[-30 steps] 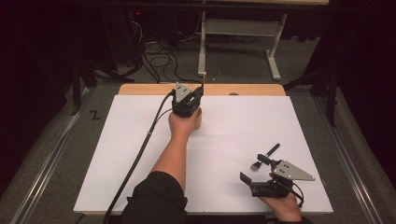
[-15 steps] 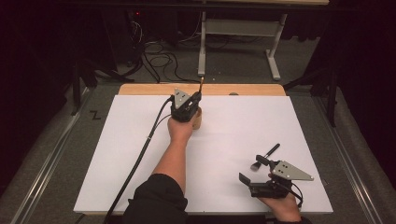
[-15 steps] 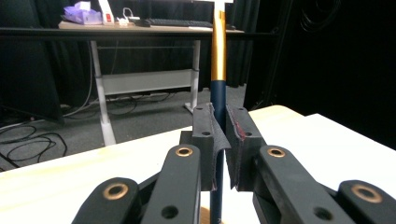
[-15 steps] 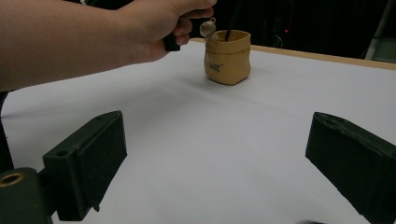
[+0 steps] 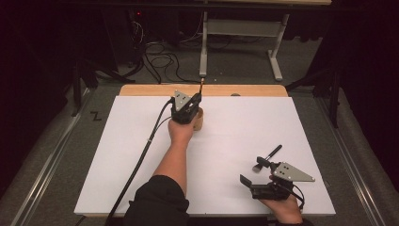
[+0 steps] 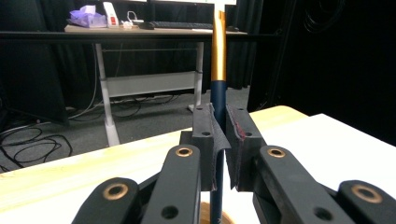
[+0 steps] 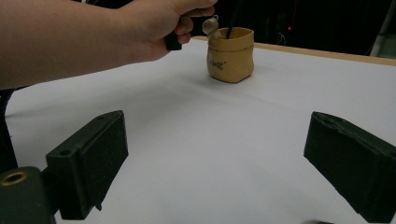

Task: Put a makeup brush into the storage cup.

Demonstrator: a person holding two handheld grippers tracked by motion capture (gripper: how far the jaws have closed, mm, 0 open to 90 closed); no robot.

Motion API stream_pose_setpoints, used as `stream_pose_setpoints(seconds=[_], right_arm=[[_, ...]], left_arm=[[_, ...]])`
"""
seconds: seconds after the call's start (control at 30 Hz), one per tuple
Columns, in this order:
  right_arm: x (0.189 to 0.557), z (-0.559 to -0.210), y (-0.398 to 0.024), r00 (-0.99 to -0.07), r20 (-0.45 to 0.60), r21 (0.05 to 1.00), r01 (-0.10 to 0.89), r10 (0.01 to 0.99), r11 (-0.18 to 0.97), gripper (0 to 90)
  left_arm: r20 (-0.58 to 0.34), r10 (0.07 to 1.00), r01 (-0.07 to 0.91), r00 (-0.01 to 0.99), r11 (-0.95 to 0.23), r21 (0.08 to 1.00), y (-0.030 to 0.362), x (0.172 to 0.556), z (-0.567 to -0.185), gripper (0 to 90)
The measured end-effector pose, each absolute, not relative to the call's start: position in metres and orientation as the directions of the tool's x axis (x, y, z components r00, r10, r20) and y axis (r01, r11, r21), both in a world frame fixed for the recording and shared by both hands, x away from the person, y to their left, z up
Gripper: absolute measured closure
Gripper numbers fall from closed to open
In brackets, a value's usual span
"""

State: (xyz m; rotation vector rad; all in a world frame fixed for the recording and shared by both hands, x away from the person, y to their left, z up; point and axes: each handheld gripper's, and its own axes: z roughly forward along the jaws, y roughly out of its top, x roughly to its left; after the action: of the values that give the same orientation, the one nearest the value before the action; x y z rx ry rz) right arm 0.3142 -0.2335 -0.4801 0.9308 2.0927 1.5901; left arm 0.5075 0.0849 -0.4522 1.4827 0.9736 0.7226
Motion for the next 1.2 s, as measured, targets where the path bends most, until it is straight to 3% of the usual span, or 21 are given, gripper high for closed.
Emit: stream_pose_setpoints(seconds=[1.2], right_arm=[[0.315,-0.481,-0.229,-0.726,0.099,0.941,0.291,0.681,0.174,8.1]], left_arm=[[-0.089,0.889,0.210,0.450,-0.008,0.978,0.083,0.501,-0.483,82.8]])
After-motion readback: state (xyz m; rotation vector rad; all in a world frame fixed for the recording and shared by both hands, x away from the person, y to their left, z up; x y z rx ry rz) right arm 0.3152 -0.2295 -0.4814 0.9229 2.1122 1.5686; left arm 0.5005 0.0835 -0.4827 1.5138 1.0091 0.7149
